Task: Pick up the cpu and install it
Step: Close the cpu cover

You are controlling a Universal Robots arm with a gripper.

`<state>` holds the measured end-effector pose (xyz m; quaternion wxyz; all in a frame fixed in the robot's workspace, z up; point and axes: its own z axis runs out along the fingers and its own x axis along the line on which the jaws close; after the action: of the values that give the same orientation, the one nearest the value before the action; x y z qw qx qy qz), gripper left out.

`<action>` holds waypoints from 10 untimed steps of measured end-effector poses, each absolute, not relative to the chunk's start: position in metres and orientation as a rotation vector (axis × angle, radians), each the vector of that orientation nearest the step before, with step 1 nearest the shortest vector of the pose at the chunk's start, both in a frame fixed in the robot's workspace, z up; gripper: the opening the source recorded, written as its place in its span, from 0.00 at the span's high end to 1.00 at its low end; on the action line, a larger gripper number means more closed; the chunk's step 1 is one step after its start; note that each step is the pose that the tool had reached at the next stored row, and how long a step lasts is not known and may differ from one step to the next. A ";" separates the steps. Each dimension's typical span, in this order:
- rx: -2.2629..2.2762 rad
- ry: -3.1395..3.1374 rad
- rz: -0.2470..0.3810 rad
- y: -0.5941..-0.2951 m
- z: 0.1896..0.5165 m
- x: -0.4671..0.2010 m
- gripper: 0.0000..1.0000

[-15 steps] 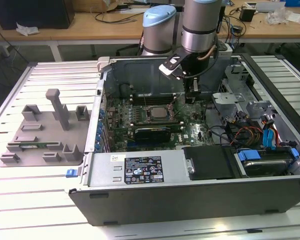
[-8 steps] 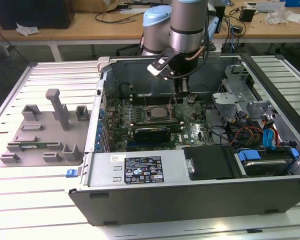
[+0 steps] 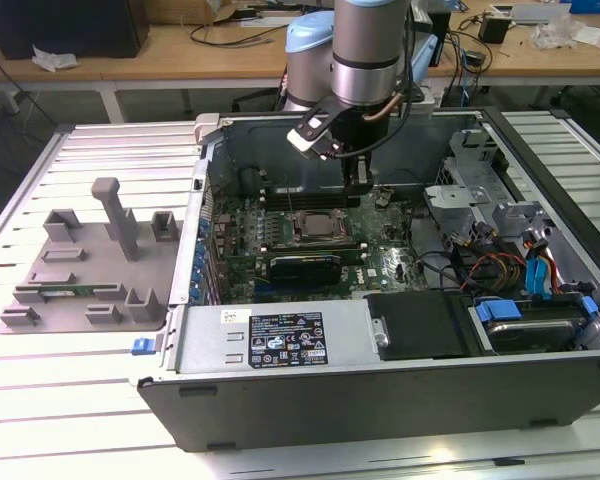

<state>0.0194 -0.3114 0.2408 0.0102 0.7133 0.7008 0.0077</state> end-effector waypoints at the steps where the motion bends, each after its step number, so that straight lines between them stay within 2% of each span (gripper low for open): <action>1: 2.227 2.188 0.023 -0.311 0.241 0.019 0.89; 3: 2.240 2.201 -0.007 -0.311 0.240 0.019 0.89; 10: 2.241 2.202 -0.008 -0.314 0.237 0.018 0.89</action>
<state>0.0178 -0.3144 0.2366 -0.0001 0.7134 0.7008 -0.0026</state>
